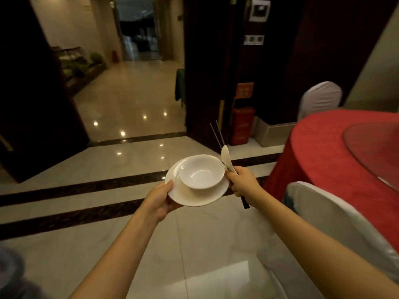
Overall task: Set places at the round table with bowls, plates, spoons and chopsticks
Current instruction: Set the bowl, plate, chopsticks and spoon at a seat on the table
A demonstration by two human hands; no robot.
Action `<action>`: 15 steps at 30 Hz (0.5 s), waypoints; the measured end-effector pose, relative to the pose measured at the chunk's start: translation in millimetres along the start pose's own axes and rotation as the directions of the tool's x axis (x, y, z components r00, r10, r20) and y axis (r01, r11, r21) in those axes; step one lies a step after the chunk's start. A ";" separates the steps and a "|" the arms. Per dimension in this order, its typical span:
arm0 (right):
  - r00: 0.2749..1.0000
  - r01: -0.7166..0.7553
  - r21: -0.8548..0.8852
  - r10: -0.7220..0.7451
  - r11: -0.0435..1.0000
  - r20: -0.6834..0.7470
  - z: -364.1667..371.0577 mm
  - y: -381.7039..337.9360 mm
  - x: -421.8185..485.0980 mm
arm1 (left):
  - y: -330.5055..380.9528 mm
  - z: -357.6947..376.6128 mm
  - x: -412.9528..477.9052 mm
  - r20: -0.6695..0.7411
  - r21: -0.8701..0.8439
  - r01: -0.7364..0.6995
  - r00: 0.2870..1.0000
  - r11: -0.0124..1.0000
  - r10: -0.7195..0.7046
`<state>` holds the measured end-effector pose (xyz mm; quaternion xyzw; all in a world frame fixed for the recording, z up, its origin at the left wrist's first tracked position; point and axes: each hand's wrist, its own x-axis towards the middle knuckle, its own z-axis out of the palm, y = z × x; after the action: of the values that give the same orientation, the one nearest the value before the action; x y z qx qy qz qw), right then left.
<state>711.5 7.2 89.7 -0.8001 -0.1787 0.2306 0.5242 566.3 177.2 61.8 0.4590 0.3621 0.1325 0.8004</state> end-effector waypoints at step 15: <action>0.854 -0.086 0.124 0.137 0.989 -0.502 -237.9 76.1 51.4 | -34.3 289.8 128.6 0.393 0.272 0.154 0.883 0.950 -0.256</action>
<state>889.8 -175.0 92.1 -0.8152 0.0241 0.0497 0.5766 855.8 43.5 66.2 0.5262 0.2394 -0.0997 0.8098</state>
